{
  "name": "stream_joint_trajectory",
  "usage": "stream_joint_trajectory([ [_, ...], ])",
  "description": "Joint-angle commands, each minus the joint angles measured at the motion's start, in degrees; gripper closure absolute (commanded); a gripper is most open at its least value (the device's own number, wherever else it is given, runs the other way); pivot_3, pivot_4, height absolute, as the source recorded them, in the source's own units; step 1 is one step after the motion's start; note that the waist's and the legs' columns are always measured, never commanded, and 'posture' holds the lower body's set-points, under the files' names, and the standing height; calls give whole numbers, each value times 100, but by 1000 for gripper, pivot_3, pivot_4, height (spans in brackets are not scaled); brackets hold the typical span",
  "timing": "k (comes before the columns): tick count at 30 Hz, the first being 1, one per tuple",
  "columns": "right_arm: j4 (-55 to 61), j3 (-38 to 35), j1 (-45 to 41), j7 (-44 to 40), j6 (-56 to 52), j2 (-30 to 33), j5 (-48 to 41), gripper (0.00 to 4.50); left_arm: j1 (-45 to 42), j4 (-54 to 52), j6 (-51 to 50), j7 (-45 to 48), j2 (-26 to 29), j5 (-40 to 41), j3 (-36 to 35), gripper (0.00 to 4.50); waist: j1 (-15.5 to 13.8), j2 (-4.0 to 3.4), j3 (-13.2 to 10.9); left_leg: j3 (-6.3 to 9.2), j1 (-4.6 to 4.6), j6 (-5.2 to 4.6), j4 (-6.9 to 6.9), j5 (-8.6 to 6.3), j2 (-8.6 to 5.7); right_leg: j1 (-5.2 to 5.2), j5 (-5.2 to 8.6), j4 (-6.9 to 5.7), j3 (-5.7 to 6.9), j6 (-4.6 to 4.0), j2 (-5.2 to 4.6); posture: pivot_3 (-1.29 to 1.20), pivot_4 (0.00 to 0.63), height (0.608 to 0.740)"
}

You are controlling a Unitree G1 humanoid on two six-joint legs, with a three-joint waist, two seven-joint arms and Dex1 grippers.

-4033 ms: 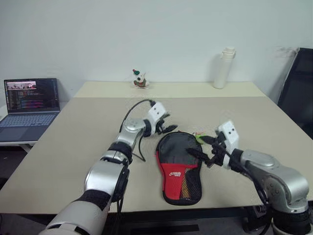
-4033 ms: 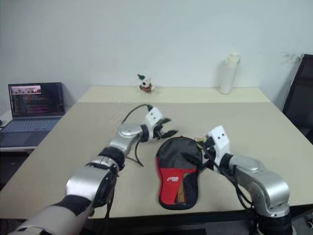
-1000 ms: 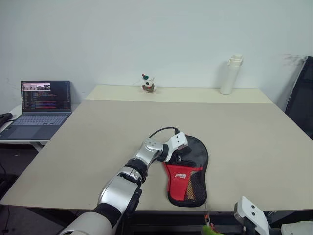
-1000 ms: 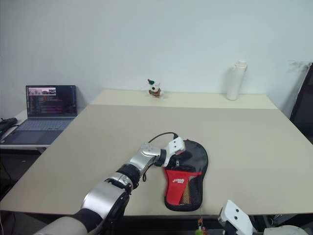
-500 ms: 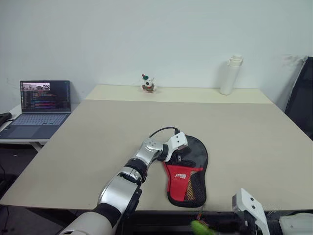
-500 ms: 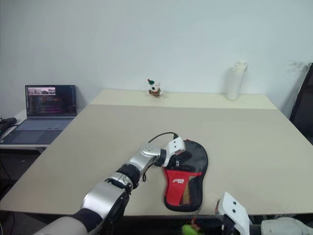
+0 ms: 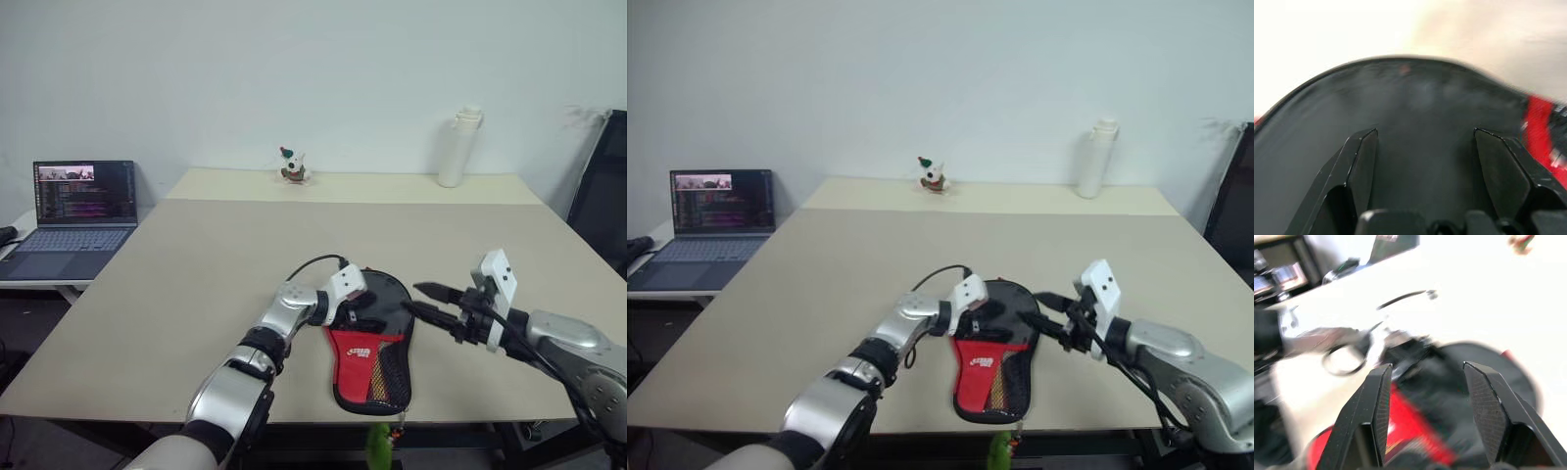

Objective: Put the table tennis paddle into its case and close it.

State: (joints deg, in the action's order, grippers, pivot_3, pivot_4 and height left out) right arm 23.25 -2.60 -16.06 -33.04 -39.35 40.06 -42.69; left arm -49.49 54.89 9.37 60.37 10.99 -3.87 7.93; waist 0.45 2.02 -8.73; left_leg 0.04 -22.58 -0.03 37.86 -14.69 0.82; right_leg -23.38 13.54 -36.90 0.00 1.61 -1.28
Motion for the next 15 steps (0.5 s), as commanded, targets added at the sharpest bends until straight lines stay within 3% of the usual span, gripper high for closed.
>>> stream_joint_trajectory([
  [1, -824, 114, -353, -470, 629, -209, 476, 2015, 686, -1361, -690, 114, 532, 397, -287, 1070, 16, -16, -12, -3, 1, 0, -1, 0, 3, -2, 0, -3, -6, -2, 2, 0, 150, 740],
  [9, -3308, 164, -1548, -1595, 1777, -682, 1197, 2015, 2207, -4718, -2596, -493, 1191, 1440, -1022, 1070, 33, -61, -73, -15, 1, 0, 8, 0, -2, -11, -3, -17, -47, -4, -4, 0, 150, 740],
  [15, -4896, 322, -2197, -2528, 2501, -489, 1892, 2015, 2606, -5820, -3155, -902, 1280, 1524, -877, 1070, -31, -62, -80, -20, -4, 0, 5, 0, -8, -12, -19, -8, -49, -30, -10, 0, 150, 740],
])
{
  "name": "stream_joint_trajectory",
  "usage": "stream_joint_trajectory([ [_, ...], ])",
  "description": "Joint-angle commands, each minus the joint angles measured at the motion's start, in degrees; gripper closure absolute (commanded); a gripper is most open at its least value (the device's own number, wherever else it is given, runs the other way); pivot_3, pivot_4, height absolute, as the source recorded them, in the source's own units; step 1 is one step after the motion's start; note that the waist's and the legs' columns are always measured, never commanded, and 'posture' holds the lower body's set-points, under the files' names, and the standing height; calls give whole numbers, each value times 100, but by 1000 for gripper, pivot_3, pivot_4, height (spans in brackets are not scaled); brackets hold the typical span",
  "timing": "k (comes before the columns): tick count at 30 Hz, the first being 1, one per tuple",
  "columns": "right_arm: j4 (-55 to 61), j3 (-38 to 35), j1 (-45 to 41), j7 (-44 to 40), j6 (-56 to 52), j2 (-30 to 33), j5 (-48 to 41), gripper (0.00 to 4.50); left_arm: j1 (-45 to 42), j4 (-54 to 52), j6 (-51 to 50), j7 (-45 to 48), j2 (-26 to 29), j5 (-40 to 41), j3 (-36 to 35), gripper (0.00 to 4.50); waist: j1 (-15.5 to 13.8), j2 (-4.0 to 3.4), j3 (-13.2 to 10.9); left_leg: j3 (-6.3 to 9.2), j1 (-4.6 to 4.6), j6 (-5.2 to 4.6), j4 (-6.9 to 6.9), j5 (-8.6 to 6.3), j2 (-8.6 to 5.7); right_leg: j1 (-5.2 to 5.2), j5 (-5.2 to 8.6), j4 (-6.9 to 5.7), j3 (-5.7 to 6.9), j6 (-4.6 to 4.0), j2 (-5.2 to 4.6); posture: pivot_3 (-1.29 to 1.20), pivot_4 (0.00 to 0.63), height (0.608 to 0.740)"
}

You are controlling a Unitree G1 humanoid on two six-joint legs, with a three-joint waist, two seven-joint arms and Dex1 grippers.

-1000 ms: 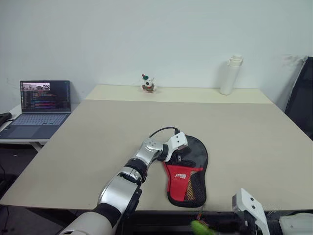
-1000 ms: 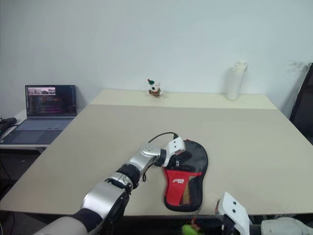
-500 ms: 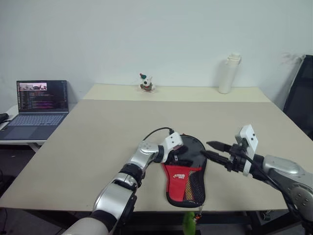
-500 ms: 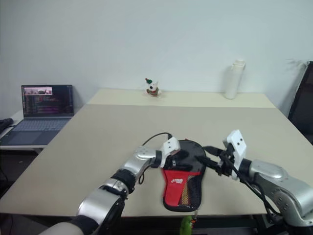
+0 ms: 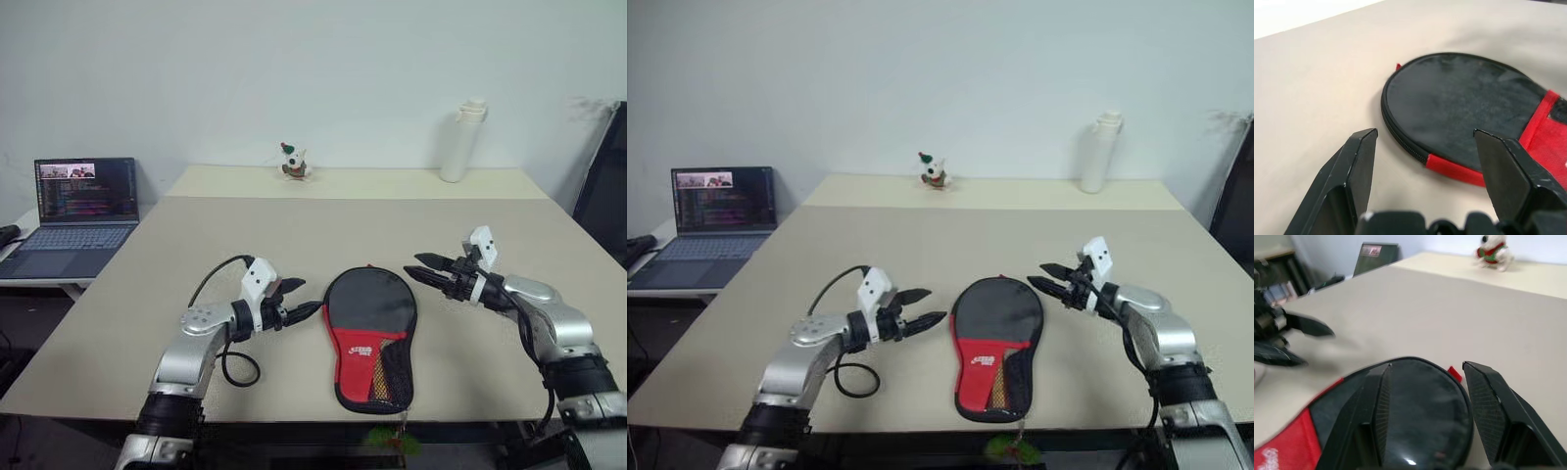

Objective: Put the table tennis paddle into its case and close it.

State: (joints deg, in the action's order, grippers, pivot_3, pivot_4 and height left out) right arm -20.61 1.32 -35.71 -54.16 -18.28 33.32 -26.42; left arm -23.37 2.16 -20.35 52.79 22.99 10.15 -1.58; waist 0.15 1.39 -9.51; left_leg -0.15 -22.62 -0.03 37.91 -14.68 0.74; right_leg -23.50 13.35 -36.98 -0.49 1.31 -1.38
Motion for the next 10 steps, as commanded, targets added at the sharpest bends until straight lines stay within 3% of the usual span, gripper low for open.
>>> stream_joint_trajectory([
  [1, -720, -105, -305, -535, 470, 262, 336, 2015, -73, -593, -253, -158, 71, 135, 142, 1070, -11, -3, -6, 0, -1, 0, 0, 0, 1, 0, 0, 0, 0, -1, 0, 0, 150, 740],
  [10, -291, -164, 97, -502, 390, 385, 612, 2015, 86, -731, -451, 16, 300, 505, 220, 1070, 64, -10, -12, -11, 8, 0, -4, 0, 8, -2, 0, -6, -16, -3, 9, 0, 150, 740],
])
